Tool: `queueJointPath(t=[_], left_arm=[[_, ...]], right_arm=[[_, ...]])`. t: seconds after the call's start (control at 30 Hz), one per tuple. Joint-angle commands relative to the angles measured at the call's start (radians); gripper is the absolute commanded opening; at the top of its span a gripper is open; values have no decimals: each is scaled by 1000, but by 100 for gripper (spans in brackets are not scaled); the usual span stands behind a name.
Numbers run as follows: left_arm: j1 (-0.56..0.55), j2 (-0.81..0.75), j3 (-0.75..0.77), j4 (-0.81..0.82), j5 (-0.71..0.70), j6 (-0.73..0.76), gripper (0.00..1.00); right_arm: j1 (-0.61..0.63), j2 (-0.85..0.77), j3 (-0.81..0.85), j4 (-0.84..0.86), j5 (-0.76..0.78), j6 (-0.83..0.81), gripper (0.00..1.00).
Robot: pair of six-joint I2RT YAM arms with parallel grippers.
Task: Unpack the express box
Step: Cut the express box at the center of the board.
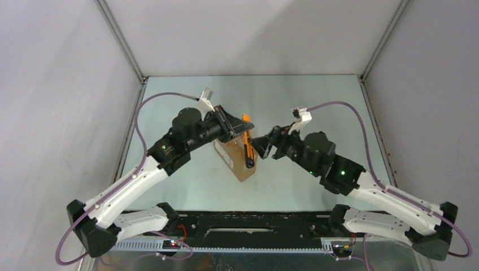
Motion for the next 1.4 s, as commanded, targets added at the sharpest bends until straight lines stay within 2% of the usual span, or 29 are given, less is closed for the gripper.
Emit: queueJointPath(t=[0.0, 0.1, 0.17, 0.57, 0.83, 1.37], left_arm=[[-16, -113, -60, 280, 166, 107, 0], [-16, -126, -111, 372, 176, 105, 0], [-16, -125, -126, 387, 166, 107, 0], [-16, -129, -127, 411, 179, 126, 0], [-18, -124, -135, 458, 219, 128, 0], [-33, -109, -139, 482, 234, 137, 0]], right_arm=[[-78, -106, -94, 60, -218, 112, 77], [-158, -160, -178, 202, -417, 211, 79], [-176, -182, -203, 241, -469, 242, 79], [-184, -252, -275, 362, -528, 296, 77], [-194, -139, -262, 579, -673, 391, 77], [-192, -29, -246, 659, -661, 459, 57]])
